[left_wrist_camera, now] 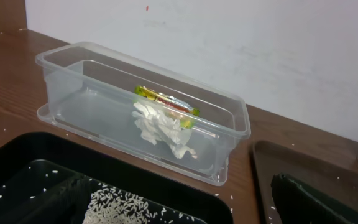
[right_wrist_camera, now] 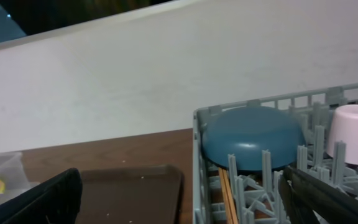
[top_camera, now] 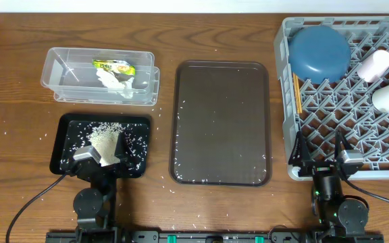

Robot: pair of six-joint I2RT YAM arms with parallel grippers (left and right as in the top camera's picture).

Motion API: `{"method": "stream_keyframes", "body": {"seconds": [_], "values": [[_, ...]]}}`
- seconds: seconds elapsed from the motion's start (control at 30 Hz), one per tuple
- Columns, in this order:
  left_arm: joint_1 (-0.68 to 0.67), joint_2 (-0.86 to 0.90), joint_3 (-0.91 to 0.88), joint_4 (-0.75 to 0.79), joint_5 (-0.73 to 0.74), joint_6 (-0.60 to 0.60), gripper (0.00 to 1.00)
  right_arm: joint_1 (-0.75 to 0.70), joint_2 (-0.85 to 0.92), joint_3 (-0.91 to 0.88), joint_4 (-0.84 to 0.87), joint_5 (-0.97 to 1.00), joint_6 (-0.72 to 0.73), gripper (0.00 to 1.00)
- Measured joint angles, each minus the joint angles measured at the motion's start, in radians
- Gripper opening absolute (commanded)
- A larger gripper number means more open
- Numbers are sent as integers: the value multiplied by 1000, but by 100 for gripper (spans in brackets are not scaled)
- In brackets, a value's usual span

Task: Sort waste into correct bins and load items into the dishwasher rack

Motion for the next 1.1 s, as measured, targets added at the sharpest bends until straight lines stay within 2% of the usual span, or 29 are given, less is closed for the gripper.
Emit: {"method": "stream_keyframes", "body": {"seconds": [0.13, 0.37, 1.1], "values": [[0, 0, 0, 0, 0, 0, 95, -10, -1, 0, -35, 11, -8, 99], [0, 0, 0, 0, 0, 0, 95, -10, -3, -3, -193, 40, -40, 99], [0, 0, 0, 0, 0, 0, 95, -1, -4, -3, -193, 42, -57, 99]]}}
